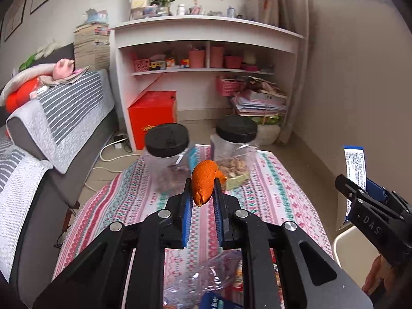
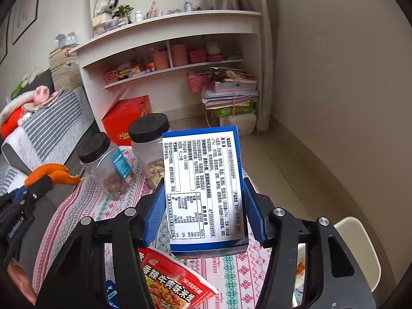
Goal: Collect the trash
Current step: 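Carry both items to the white bin and open the right gripper over it, then lower the orange sausage into the white bin and open the left gripper, then move both grippers back toward the table, then grasp the red noodle cup with the right gripper while the left grasps the blue box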
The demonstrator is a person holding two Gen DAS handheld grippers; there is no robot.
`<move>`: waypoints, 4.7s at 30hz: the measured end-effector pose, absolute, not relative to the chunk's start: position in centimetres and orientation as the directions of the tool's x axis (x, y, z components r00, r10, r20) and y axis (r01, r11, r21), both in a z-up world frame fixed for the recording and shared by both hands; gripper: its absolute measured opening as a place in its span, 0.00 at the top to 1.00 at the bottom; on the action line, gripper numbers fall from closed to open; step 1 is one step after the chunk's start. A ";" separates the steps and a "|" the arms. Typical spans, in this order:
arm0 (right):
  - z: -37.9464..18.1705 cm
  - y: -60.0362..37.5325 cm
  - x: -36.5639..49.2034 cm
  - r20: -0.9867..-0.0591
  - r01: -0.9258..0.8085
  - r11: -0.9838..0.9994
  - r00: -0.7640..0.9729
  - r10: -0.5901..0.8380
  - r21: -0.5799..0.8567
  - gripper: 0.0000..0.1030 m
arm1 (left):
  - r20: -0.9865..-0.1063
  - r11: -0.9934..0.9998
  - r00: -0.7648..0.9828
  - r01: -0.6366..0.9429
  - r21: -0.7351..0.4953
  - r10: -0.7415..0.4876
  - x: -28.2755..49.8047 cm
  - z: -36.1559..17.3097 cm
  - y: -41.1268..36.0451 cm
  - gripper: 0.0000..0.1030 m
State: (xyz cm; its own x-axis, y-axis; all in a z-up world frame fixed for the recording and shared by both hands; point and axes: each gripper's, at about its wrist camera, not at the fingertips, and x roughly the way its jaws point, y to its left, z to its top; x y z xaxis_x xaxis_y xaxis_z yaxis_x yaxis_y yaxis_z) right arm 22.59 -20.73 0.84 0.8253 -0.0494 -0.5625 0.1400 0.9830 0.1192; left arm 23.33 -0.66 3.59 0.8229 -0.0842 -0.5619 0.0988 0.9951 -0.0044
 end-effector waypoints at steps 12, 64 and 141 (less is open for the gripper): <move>1.2 -24.9 20.6 -0.556 0.196 0.974 0.825 -0.101 0.114 0.48 | -0.561 0.980 0.813 0.197 0.015 -0.155 22.2 3.7 -6.8 0.85; -1.6 -49.4 5.9 -0.630 0.675 0.726 0.623 -0.465 0.131 0.11 | -0.652 0.767 0.617 0.636 0.084 -0.440 13.6 -2.2 -32.0 0.82; -6.2 -24.9 19.2 -0.760 0.113 0.986 0.650 0.020 0.123 0.07 | -0.851 0.968 0.466 0.061 -0.242 -0.242 18.7 -9.2 -1.4 0.84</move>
